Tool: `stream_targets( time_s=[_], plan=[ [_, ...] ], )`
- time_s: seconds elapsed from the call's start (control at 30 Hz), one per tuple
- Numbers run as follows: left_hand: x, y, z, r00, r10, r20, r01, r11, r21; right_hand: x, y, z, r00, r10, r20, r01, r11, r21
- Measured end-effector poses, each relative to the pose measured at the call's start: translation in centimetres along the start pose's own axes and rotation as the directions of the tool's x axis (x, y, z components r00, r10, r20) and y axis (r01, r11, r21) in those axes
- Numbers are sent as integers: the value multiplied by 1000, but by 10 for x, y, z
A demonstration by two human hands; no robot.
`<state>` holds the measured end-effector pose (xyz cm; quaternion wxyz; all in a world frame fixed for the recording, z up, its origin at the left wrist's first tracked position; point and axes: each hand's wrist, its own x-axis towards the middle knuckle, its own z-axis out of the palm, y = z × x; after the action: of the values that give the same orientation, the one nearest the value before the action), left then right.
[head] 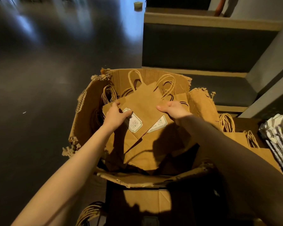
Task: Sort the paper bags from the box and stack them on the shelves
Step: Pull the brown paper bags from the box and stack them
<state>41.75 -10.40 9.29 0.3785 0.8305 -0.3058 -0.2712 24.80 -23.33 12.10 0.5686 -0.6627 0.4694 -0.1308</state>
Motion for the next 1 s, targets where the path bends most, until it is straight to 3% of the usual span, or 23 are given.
stream_targets(
  time_s=[0.07,0.17,0.3,0.47,0.6,0.8,0.87,1.0],
  plan=[
    [0,0,-1,997,2,78,0,1000,-25,-8,-10,-10,998,-57,2,57,995,82],
    [-8,9,-2,989,64,134,-35,977,-209,-18,-23,-21,990,-135,-49,143,957,253],
    [-12,15,-2,989,142,50,-113,918,-380,-28,-29,-28,972,-235,-25,230,917,325],
    [-10,17,-5,997,55,56,-8,786,-618,-31,-20,-23,964,-248,-92,264,901,345],
    [-13,20,1,984,121,134,-17,800,-599,-27,-19,-8,967,-212,-143,254,859,445],
    [-12,13,10,994,20,110,42,843,-536,-31,-24,27,967,-242,-82,256,929,267],
    [-14,13,9,987,47,155,40,856,-516,-31,-19,32,960,-269,-76,279,934,221],
    [-19,16,1,963,28,266,109,867,-486,-25,-9,23,932,-297,-208,336,922,193]
  ],
)
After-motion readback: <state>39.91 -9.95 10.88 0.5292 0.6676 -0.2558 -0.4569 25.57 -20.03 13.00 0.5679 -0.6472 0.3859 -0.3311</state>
